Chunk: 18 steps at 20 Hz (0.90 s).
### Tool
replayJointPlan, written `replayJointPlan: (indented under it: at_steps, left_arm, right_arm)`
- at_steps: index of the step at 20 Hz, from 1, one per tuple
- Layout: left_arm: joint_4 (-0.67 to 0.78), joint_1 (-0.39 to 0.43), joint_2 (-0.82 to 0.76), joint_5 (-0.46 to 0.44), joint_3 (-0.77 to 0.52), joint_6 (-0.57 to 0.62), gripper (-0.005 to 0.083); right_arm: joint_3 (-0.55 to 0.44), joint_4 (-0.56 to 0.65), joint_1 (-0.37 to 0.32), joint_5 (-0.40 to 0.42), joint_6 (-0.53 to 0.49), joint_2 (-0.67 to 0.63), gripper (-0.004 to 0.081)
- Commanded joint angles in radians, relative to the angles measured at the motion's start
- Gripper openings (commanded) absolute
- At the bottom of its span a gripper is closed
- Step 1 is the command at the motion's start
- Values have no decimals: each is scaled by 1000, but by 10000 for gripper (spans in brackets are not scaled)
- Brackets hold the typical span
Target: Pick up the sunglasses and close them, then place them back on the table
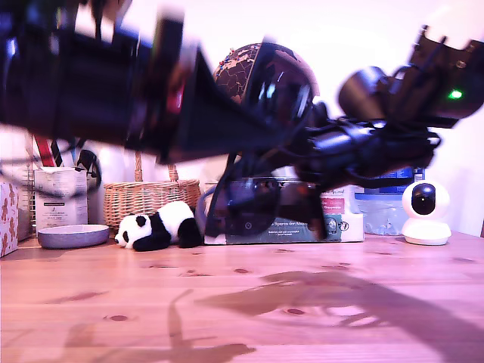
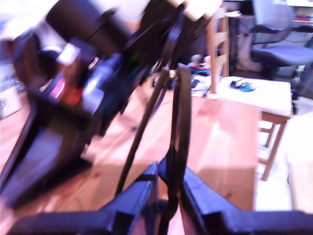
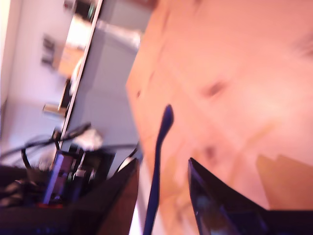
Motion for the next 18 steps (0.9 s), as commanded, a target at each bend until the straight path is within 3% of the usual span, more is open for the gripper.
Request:
replayJointPlan:
  at_steps: [1,9,18]
  left_arm:
    - [76,5,53,24,-14,1,-19]
    - [270,8,182,98,-14,-30,-19]
    - [283,8,182,119,-14,-60,-19]
  right_arm:
    - [6,-3,-14,-16,-2,-8,280]
    - [6,11,-16,-16,-3,0,257]
    - [13,72,34,-8,10,56,257]
